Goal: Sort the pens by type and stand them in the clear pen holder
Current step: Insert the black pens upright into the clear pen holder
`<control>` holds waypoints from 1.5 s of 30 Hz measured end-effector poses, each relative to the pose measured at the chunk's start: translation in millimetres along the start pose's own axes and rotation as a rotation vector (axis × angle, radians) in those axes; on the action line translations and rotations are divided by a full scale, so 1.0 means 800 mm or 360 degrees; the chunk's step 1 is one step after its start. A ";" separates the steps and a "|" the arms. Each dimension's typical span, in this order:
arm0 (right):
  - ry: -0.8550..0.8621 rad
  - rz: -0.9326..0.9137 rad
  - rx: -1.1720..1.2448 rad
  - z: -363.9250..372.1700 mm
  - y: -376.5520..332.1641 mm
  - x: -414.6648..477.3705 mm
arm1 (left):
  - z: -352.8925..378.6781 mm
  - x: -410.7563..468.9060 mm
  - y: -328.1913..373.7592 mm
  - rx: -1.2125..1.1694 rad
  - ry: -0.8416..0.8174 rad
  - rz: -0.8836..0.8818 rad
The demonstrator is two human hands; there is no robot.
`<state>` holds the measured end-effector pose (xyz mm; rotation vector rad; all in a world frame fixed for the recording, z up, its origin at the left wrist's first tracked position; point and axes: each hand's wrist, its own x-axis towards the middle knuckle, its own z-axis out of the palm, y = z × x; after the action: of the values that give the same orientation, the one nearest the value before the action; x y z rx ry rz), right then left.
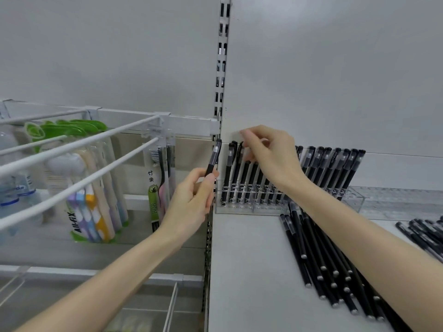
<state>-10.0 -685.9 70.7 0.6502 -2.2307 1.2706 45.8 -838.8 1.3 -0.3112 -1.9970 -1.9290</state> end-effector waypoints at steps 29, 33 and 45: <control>0.0100 -0.0131 -0.0051 0.007 0.025 -0.004 | 0.010 -0.011 -0.061 0.1281 -0.0202 0.0595; 0.0049 -0.0127 -0.0080 0.005 0.027 -0.004 | 0.009 -0.011 -0.058 0.1326 -0.0221 0.0580; -0.0093 -0.0171 -0.0385 -0.005 0.022 -0.015 | 0.015 -0.015 -0.037 0.1412 -0.0221 0.0500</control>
<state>-10.7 -672.3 53.8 0.7101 -2.3148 0.9220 44.2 -827.8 -30.5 -0.4765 -2.4731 -0.7337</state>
